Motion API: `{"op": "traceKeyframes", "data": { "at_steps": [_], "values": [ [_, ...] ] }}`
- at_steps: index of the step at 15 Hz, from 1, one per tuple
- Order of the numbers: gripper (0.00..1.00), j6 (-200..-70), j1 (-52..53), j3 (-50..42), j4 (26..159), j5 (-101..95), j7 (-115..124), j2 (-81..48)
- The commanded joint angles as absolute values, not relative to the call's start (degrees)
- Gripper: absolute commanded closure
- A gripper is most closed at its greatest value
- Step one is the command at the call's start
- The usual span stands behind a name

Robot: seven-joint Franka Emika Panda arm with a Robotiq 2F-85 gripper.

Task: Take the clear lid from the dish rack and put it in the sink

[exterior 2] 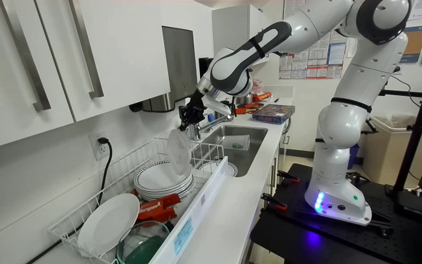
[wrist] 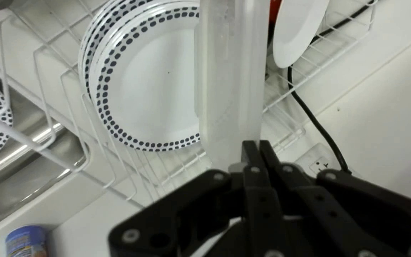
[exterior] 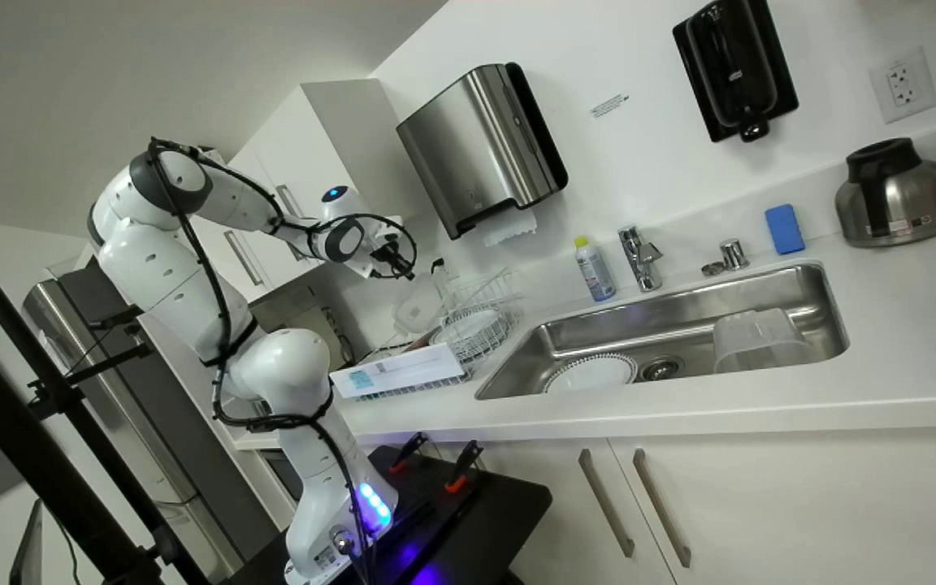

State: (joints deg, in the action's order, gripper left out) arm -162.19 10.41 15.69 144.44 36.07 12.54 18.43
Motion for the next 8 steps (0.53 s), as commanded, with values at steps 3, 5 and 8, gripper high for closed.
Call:
{"op": "traceKeyframes", "data": {
  "at_steps": [3,5,8],
  "values": [
    [0.99,-166.9,8.4,16.3,150.1,30.1,24.7,25.5],
    [0.99,-165.7,6.0,17.8,151.2,24.7,28.8,27.7],
    [0.96,-165.7,8.2,15.5,149.8,24.5,27.5,25.4]
  ]
}}
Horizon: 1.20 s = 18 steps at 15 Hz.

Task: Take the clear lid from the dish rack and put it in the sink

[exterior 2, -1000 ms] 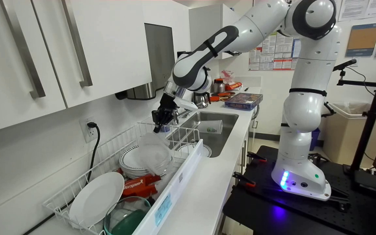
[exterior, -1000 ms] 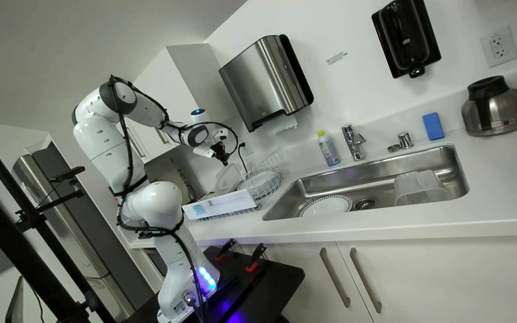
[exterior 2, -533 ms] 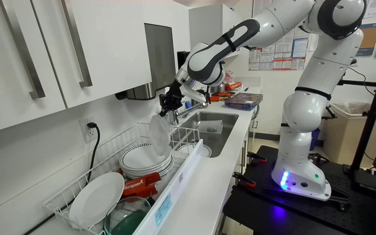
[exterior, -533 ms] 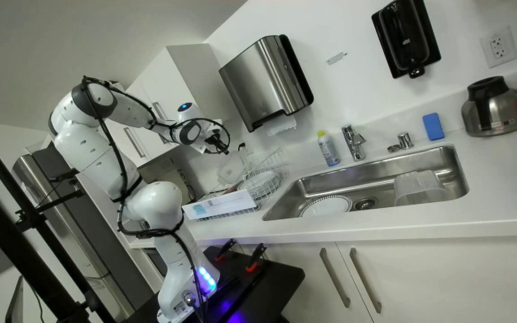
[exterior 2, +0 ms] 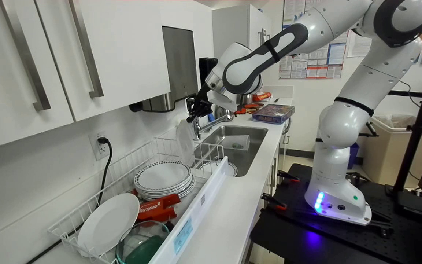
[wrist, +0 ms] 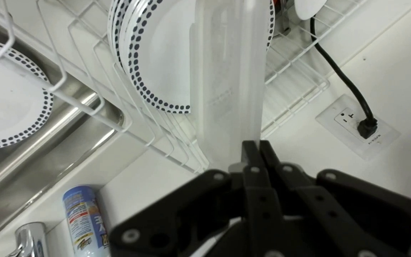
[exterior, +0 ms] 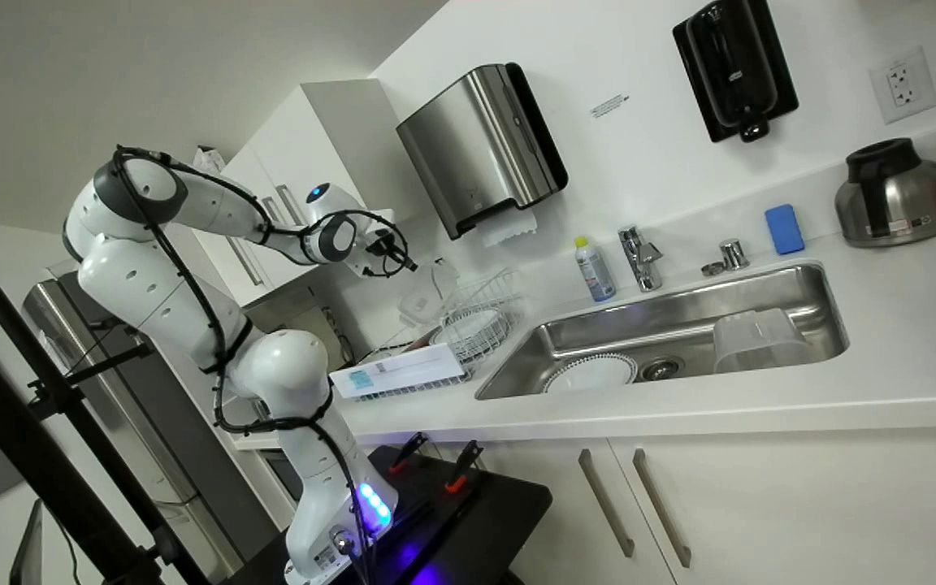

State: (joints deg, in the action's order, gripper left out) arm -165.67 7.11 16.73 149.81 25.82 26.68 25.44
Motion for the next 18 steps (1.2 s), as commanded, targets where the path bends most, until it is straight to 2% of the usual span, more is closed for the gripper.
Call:
{"op": "traceKeyframes", "data": {
  "at_steps": [1,2,7,12,18],
  "values": [
    [0.96,-165.7,8.0,15.7,150.1,24.5,27.6,25.8],
    [0.99,-165.7,8.0,15.8,150.2,24.5,27.6,25.9],
    [0.99,-163.2,9.5,10.1,149.5,29.2,29.4,31.8],
    [0.99,-162.5,1.3,9.1,149.4,27.5,36.4,35.2],
    [0.99,-167.4,-5.3,7.2,150.3,27.2,40.7,32.6]
  ]
}}
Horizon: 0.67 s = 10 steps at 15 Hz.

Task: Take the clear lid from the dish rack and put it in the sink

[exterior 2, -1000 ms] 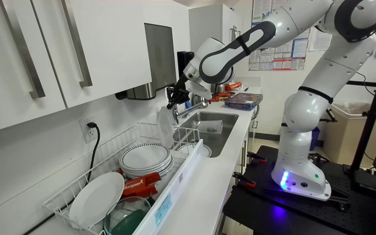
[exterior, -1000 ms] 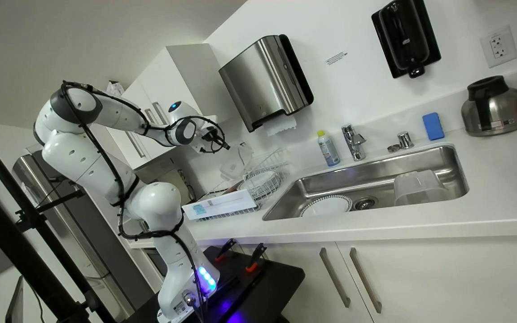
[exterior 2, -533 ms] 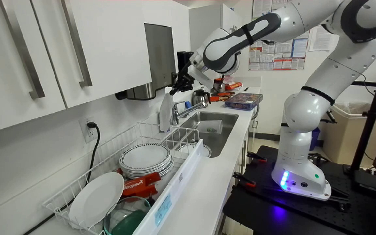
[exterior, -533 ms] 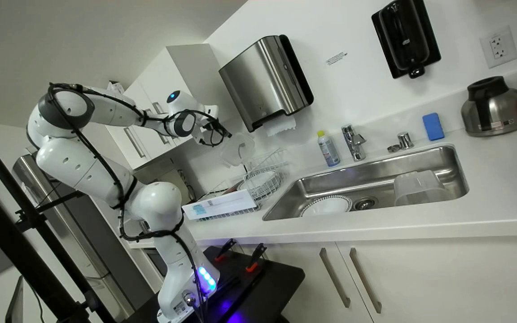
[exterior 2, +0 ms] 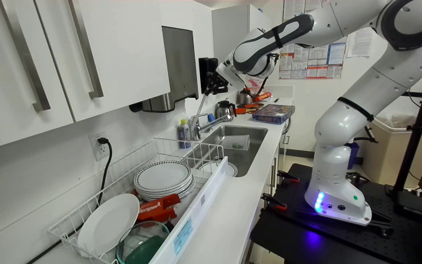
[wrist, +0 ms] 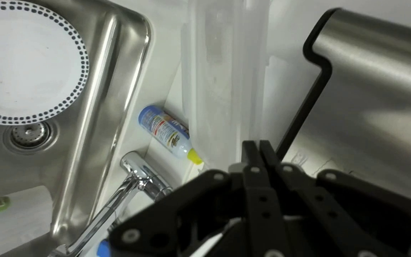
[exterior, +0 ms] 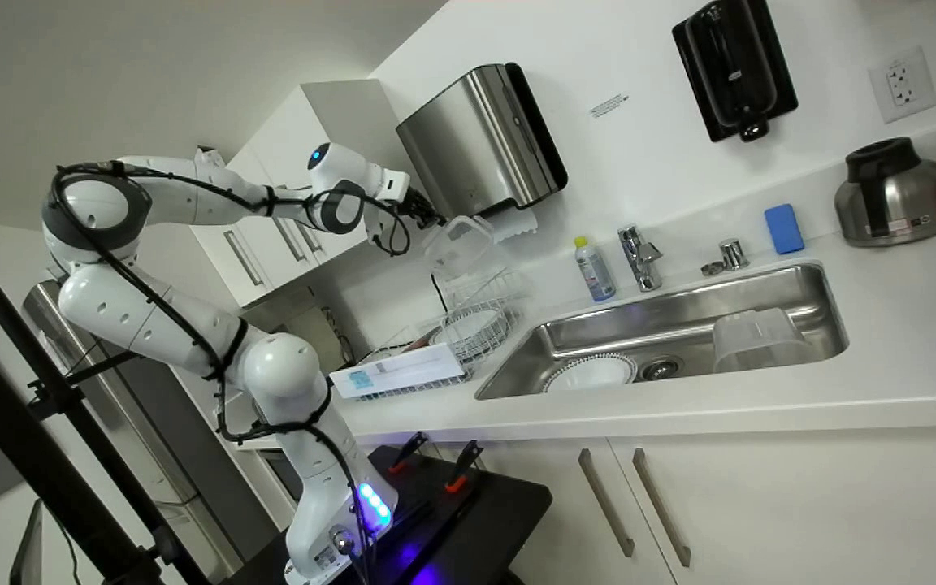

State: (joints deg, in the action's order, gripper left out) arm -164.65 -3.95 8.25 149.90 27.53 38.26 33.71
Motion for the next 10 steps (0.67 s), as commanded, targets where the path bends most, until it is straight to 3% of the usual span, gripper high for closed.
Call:
{"op": "traceKeyframes", "data": {
  "at_steps": [1,5,10],
  "values": [
    [0.99,-168.8,-5.0,6.0,150.4,27.7,39.9,31.7],
    [0.99,-172.4,-0.7,-1.6,149.5,30.0,34.4,27.0],
    [0.99,-171.0,10.5,-17.8,147.5,37.6,20.3,22.2]
  ]
}}
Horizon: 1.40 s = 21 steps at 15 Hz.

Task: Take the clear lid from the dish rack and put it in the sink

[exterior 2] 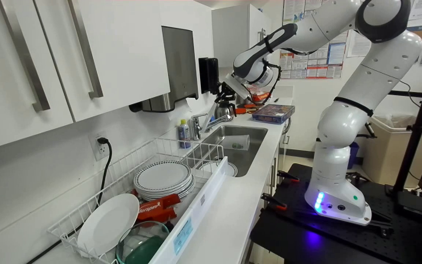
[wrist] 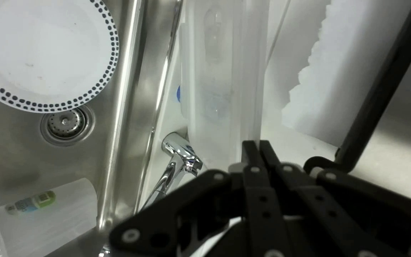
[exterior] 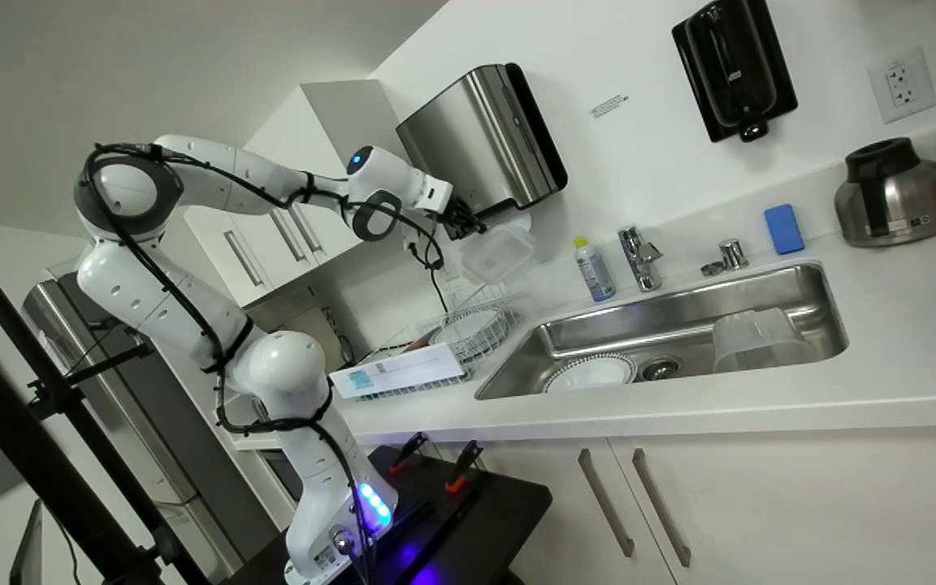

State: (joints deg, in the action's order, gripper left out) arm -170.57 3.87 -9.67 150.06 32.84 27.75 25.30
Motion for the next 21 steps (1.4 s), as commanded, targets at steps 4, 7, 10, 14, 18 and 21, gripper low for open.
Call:
{"op": "traceKeyframes", "data": {
  "at_steps": [4,7,10,14,18,21],
  "values": [
    [0.99,-167.2,23.0,-33.1,144.8,46.4,4.8,20.3],
    [0.99,-163.3,30.4,-42.8,141.9,52.7,-3.8,17.0],
    [0.99,-158.0,35.7,-50.9,139.1,58.2,-9.3,11.5],
    [0.99,-149.8,40.2,-58.3,136.4,65.6,-14.3,1.6],
    [0.96,-151.1,39.1,-57.5,138.9,63.9,-13.8,3.4],
    [0.96,-151.1,39.1,-57.4,138.8,63.8,-13.8,3.7]
  ]
}}
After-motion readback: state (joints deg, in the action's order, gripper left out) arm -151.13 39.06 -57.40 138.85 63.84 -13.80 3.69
